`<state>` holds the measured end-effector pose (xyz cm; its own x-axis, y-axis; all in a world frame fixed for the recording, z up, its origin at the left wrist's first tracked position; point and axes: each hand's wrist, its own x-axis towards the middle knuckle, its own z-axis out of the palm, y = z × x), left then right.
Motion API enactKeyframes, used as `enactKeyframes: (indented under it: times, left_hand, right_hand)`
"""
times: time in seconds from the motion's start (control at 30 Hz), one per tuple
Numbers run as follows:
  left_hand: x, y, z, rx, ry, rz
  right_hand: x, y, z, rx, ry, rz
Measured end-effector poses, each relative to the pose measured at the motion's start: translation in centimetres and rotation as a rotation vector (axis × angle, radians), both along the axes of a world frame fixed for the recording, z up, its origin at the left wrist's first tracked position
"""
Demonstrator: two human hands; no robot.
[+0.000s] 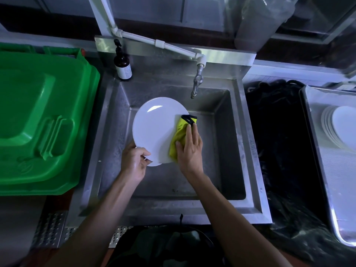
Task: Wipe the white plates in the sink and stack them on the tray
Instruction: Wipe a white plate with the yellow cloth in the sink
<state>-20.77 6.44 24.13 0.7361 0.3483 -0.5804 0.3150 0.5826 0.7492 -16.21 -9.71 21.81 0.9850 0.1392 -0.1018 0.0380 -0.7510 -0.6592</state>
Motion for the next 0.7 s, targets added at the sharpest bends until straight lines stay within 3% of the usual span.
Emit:
enactKeyframes:
  times: [0.37,0.7]
  left_hand:
    - [0.2,1.8,-0.1,0.222,0.062,-0.276]
    - [2.5,3.3,1.1,0.488,0.064,-0.458]
  right_hand:
    - [3.8,-3.1,0.2,0.131,0.044,-0.088]
    - [6.8,-3.6,2.7,0.183,-0.083,0.047]
